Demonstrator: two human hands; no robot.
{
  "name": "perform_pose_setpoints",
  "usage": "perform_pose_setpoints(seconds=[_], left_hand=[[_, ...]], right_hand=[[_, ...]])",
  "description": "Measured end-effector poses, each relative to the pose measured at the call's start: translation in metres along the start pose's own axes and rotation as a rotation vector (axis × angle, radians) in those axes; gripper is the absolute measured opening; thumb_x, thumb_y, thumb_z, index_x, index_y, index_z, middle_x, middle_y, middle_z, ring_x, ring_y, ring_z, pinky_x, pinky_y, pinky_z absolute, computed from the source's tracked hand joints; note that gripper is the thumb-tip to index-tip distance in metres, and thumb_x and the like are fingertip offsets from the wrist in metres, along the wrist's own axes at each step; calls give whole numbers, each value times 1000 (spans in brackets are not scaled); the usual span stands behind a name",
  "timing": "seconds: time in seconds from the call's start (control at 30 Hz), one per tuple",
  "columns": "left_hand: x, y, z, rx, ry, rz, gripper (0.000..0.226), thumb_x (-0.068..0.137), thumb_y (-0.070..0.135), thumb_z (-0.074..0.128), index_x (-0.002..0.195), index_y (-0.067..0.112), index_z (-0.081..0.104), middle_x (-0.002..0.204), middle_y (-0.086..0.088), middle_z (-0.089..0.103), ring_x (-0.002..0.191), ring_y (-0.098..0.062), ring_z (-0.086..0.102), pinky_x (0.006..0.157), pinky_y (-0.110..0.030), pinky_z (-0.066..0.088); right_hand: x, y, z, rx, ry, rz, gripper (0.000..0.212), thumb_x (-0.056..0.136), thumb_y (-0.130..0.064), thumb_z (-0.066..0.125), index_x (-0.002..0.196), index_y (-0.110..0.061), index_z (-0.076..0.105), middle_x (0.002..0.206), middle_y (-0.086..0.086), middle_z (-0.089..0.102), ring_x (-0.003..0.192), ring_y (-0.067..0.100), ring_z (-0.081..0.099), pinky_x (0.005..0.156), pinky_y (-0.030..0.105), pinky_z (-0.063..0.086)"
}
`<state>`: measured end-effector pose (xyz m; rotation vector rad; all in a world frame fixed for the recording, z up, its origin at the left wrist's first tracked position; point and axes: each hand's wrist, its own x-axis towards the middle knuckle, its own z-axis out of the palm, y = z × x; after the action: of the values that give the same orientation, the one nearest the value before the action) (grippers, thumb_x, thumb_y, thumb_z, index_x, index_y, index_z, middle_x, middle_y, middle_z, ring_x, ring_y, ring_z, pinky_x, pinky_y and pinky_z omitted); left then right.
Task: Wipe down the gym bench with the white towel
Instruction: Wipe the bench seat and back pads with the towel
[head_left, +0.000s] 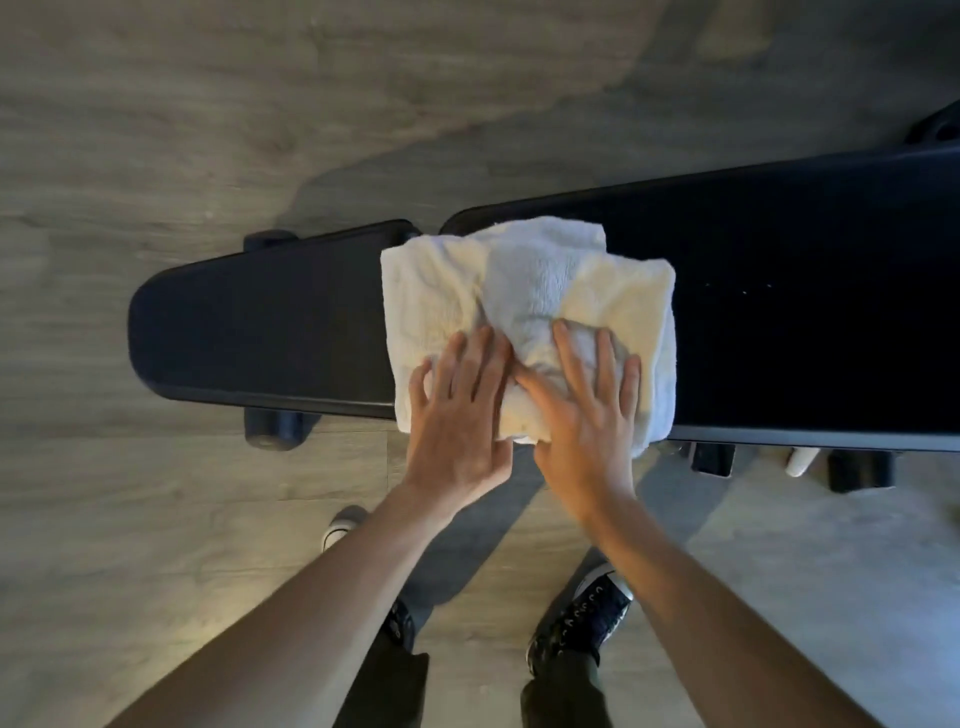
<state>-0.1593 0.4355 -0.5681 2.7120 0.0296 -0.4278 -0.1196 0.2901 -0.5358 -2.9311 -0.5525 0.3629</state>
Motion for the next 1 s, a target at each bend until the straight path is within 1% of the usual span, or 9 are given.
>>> perform_pose_setpoints(seconds=[0.1,0.2,0.33,0.47,0.57,0.67,0.77,0.83,1.0], left_hand=[[-5,-4,3,22,41,114,104,57,45,77,148,13,39,154,-15,43,140,-37,39,117,-54,28],[-3,-1,6,-7,27,199,97,65,52,72,148,13,40,162,-20,33,150,-40,28,123,-66,18],[28,10,2,-38,-51,165,99,86,66,43,164,13,13,173,-16,0,160,-35,0,124,-69,6],[96,16,-27,-55,-71,87,99,86,74,24,165,20,-2,173,-11,-10,160,-32,-7,125,-66,1],[154,27,-48,-21,-93,44,88,95,66,29,164,24,-5,173,-10,-11,159,-34,-6,125,-65,0],[183,37,-55,11,-143,-10,84,101,51,40,164,25,-10,172,-10,-17,159,-35,-11,124,-67,0],[160,49,-39,-2,-106,-6,88,100,62,34,163,23,-13,171,-12,-20,157,-37,-16,123,-67,-5],[133,55,-22,18,-52,19,88,100,66,31,163,22,-12,172,-12,-17,158,-37,-15,124,-67,-3],[70,65,14,-15,73,99,84,99,54,39,165,21,1,174,-12,-4,160,-35,-4,123,-68,7]], right_hand=[[-31,12,9,-19,39,10,92,51,-9,93,134,-33,60,166,9,32,152,51,19,117,74,18],[-41,29,10,-40,94,-23,86,54,-8,91,133,-30,65,163,11,38,150,51,26,117,74,19],[0,48,-12,-81,1,-51,88,57,-13,92,137,-32,60,164,12,36,149,52,26,117,75,17],[83,67,-48,-161,-25,-105,80,71,-18,84,142,-36,50,167,8,26,151,47,21,118,71,20],[140,88,-71,-146,-40,-111,74,83,-19,72,147,-42,41,168,4,21,152,43,19,120,65,19],[161,94,-72,-68,-60,-18,72,91,-17,64,151,-46,36,170,2,20,155,40,15,123,63,13],[140,91,-66,-60,21,-47,62,87,-29,67,145,-40,48,164,5,35,153,40,22,122,62,18],[116,94,-61,-51,58,-72,59,83,-36,69,141,-35,55,161,5,40,151,41,27,121,61,19],[41,97,-43,-32,80,-45,76,72,-31,83,142,-34,53,161,5,41,148,43,31,121,62,20]])
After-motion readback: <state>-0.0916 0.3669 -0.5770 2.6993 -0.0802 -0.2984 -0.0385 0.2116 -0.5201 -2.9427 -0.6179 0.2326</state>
